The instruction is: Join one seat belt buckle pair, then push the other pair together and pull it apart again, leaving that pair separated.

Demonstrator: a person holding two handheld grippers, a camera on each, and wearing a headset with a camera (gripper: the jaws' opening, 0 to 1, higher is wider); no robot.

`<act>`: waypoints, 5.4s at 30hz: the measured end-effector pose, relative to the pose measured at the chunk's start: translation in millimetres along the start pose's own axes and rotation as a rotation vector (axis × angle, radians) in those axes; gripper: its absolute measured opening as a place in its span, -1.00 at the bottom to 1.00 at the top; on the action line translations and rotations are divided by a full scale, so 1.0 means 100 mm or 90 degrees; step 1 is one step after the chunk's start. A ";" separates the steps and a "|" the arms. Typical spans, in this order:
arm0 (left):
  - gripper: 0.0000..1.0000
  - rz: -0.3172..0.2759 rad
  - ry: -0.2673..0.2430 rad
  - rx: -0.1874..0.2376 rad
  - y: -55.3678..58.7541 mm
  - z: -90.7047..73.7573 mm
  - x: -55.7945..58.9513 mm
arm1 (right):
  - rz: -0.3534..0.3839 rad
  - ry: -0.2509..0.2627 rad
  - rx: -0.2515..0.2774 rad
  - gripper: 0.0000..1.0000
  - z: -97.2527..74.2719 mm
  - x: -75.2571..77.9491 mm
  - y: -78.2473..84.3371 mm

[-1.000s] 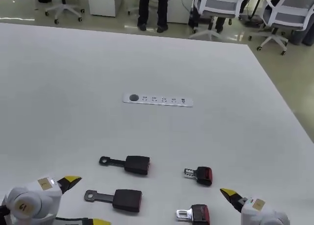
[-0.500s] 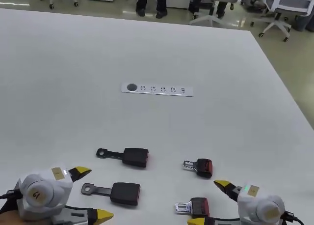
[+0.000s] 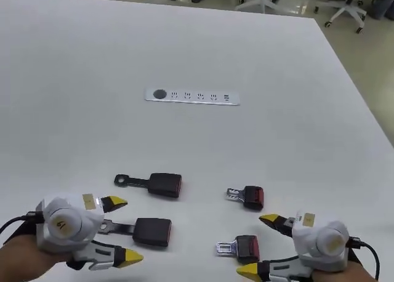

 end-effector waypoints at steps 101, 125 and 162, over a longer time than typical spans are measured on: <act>-0.33 0.142 0.106 -0.104 0.28 0.50 -0.04 | -0.133 -0.132 -0.029 -0.34 0.97 -0.17 -0.48; -0.35 0.163 0.121 -0.123 0.31 0.53 -0.07 | -0.113 -0.110 -0.035 -0.35 1.14 -0.23 -0.57; -0.37 0.191 0.168 -0.057 0.29 0.51 -0.10 | -0.158 -0.137 -0.045 -0.38 1.13 -0.24 -0.59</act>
Point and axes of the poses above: the centre of the closed fingertips' face, and the gripper's own axes: z roughly forward along the fingers, x roughly to its right, y roughly out of its underside, the point moved 3 cm from there along -z, roughly backward along the fingers, and after that the axes turned 6 degrees about -y, right-handed, at the moved point
